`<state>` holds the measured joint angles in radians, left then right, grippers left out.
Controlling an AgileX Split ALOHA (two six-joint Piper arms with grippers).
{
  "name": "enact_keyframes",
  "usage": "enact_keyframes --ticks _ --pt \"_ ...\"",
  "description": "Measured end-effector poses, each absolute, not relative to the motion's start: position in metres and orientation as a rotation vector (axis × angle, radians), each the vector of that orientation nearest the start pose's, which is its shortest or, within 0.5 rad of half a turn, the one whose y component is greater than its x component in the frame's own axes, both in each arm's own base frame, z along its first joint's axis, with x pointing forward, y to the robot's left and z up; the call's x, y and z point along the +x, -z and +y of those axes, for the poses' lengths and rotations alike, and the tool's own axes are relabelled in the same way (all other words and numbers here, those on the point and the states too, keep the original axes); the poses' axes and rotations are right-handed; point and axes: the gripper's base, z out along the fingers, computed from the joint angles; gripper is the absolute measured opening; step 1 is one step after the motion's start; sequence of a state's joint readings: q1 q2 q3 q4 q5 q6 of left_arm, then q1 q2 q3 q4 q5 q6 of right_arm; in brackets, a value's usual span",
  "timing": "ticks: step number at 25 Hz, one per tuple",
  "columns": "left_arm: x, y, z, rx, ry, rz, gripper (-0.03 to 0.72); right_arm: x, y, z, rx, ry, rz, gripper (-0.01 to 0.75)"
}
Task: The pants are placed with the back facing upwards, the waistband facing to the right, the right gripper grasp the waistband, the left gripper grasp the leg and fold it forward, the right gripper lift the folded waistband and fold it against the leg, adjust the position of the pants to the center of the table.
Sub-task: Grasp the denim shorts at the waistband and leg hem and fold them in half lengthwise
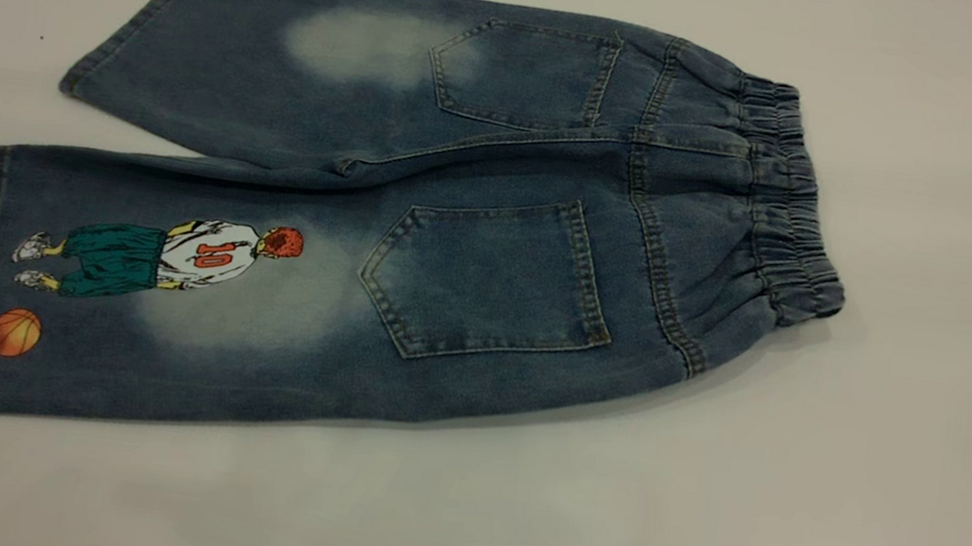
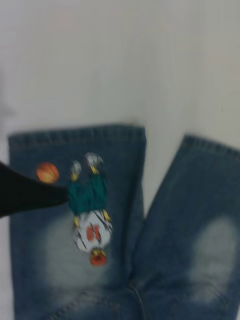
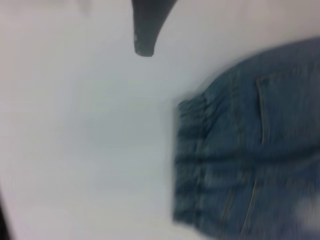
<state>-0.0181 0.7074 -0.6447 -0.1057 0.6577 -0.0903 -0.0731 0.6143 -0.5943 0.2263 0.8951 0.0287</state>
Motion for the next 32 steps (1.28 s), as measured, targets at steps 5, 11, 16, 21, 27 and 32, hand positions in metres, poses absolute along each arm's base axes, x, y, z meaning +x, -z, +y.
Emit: enact_keyframes --ticks 5,11,16,21,27,32 --pt "0.174 -0.291 -0.010 -0.146 0.198 2.263 0.566 0.148 -0.270 0.012 0.180 -0.348 2.477 0.634" --pt "0.202 -0.267 -0.010 -0.156 0.182 2.336 0.566 0.192 -0.235 0.022 0.211 -0.581 2.588 0.624" --pt "0.211 -0.261 -0.010 -0.160 0.176 2.345 0.566 0.221 -0.203 0.031 0.224 -0.773 2.611 0.619" --pt "0.212 -0.261 -0.010 -0.153 0.172 2.335 0.566 0.247 -0.164 0.035 0.291 -0.902 2.609 0.608" --pt "0.213 -0.262 -0.010 -0.151 0.169 2.323 0.566 0.265 -0.117 0.035 0.414 -0.965 2.634 0.599" --pt "0.213 -0.263 -0.009 -0.150 0.168 2.312 0.566 0.270 -0.080 0.036 0.495 -1.005 2.652 0.594"
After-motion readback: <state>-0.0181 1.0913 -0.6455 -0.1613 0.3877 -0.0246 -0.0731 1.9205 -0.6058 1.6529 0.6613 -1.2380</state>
